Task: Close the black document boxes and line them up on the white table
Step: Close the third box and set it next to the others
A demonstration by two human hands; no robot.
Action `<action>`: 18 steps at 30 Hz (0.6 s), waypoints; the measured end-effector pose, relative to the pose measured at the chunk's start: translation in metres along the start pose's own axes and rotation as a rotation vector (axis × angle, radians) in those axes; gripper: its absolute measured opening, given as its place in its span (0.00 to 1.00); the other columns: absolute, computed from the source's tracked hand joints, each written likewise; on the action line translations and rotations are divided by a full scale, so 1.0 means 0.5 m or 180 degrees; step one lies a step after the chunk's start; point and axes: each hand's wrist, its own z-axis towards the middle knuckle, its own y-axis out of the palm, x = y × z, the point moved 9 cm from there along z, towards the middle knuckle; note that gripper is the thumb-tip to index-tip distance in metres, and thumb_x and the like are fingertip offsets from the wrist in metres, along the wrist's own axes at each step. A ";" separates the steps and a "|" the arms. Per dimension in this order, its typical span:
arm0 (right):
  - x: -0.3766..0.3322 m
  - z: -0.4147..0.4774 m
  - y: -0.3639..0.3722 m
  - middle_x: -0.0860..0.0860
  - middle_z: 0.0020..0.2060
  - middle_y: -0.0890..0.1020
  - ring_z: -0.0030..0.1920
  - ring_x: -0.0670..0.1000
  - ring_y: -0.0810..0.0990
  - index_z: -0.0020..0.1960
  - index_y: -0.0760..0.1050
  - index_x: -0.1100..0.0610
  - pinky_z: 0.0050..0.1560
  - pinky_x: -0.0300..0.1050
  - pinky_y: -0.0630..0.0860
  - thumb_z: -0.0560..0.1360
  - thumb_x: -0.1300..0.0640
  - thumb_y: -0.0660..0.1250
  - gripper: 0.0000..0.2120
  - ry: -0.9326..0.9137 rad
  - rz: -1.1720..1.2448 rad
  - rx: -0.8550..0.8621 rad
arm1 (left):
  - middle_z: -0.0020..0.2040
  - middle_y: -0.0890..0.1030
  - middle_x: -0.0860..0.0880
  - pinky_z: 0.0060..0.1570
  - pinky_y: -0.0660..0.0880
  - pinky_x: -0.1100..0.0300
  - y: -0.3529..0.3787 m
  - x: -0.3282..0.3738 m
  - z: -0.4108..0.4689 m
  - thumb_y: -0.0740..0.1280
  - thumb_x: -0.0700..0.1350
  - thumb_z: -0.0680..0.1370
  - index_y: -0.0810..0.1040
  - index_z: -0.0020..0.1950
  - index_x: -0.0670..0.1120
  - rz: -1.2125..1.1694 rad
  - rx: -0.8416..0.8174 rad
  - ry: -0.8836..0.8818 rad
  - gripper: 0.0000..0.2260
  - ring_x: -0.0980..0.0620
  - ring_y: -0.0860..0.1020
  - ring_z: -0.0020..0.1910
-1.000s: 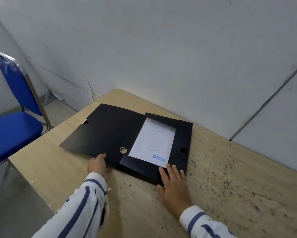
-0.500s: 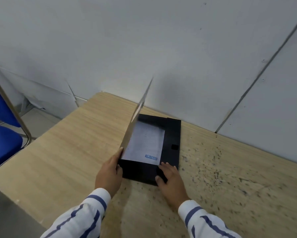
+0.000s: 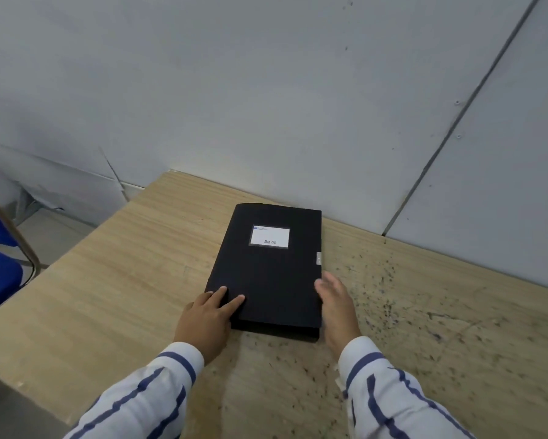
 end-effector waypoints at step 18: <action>0.013 0.030 0.043 0.56 0.75 0.54 0.71 0.58 0.64 0.77 0.45 0.53 0.69 0.50 0.66 0.78 0.56 0.59 0.33 0.0092 -0.2536 -0.0240 | 0.65 0.73 0.40 0.62 0.70 0.46 0.017 -0.085 0.088 0.65 0.55 0.74 0.58 0.74 0.53 -0.1981 -0.0300 -0.1161 0.30 0.38 0.72 0.61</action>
